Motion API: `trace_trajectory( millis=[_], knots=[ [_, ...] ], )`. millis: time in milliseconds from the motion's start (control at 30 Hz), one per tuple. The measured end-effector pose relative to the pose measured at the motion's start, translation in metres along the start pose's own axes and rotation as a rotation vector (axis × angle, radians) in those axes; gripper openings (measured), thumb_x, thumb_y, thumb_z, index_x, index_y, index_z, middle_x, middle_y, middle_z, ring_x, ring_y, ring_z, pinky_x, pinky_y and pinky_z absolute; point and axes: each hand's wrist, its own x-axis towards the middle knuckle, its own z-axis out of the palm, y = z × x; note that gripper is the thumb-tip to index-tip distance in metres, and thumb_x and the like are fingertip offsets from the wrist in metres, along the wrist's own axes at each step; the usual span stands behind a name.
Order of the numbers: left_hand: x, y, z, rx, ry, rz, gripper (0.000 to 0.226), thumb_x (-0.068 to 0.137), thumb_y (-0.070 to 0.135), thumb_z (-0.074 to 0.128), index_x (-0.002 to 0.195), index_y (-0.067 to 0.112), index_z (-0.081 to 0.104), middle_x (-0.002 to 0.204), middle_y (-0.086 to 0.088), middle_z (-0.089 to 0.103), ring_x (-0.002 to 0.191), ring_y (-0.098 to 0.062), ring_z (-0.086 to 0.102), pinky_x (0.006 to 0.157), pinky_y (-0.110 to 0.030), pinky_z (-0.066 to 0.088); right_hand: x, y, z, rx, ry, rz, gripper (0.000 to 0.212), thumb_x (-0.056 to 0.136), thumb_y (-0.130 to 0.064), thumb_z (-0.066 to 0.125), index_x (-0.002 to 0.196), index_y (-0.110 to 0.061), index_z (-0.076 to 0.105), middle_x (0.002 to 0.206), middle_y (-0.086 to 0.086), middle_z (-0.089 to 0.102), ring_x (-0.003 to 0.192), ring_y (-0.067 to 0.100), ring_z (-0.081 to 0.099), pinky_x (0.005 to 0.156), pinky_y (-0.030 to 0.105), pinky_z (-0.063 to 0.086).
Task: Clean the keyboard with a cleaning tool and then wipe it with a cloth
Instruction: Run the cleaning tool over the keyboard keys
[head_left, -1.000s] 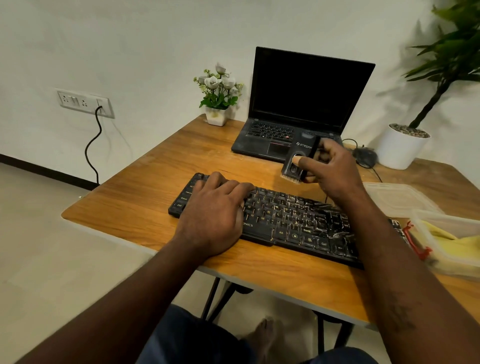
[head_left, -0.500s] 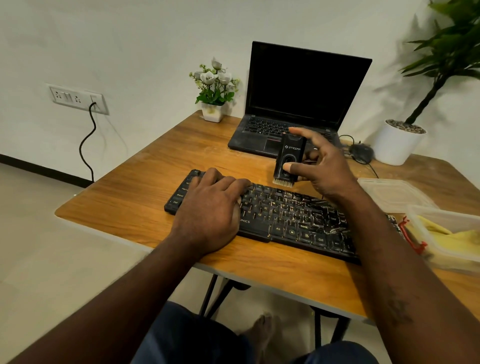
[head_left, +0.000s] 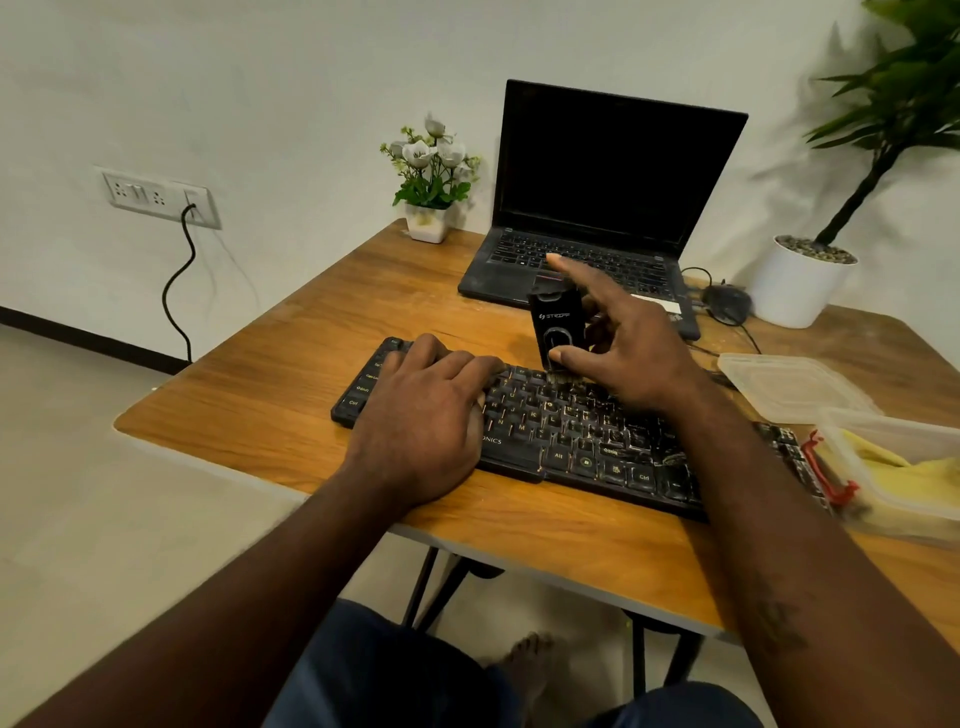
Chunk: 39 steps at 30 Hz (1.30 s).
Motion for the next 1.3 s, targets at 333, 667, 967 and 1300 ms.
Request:
trace_trajectory(
  millis=[333, 667, 967, 1300],
  knots=[
    [0.0, 0.0, 0.0, -0.007, -0.008, 0.001, 0.047, 0.097, 0.037, 0.037, 0.14, 0.029, 0.053, 0.125, 0.009, 0.065, 0.113, -0.016, 0.041, 0.09, -0.041, 0.038, 0.002, 0.015, -0.004, -0.119, 0.129, 0.029, 0.089, 0.082, -0.026, 0.085, 0.152, -0.051, 0.035, 0.129, 0.001, 0.064, 0.103, 0.016, 0.068, 0.078, 0.03, 0.058],
    [0.0, 0.001, 0.0, -0.004, -0.01, 0.007, 0.048, 0.096, 0.038, 0.036, 0.14, 0.028, 0.054, 0.125, 0.009, 0.065, 0.112, -0.015, 0.04, 0.089, -0.04, 0.037, -0.002, 0.019, -0.011, -0.009, 0.007, 0.022, 0.066, 0.079, -0.024, 0.087, 0.138, -0.03, 0.059, 0.113, -0.012, 0.068, 0.095, 0.008, 0.068, 0.071, 0.021, 0.05],
    [0.0, 0.002, -0.001, -0.007, -0.005, 0.006, 0.047, 0.096, 0.038, 0.035, 0.138, 0.028, 0.055, 0.123, 0.009, 0.066, 0.111, -0.015, 0.041, 0.09, -0.04, 0.037, -0.004, 0.019, -0.014, -0.005, 0.01, 0.007, 0.051, 0.078, -0.023, 0.087, 0.122, -0.03, 0.062, 0.106, -0.015, 0.068, 0.093, 0.005, 0.066, 0.076, 0.032, 0.055],
    [0.0, 0.001, -0.001, 0.008, -0.016, 0.003, 0.048, 0.096, 0.038, 0.037, 0.139, 0.028, 0.055, 0.127, 0.009, 0.065, 0.112, -0.015, 0.039, 0.091, -0.04, 0.037, -0.006, 0.013, -0.015, 0.124, -0.036, 0.033, 0.043, 0.079, -0.021, 0.087, 0.111, -0.029, 0.059, 0.104, -0.008, 0.069, 0.093, 0.012, 0.068, 0.074, 0.03, 0.057]
  ],
)
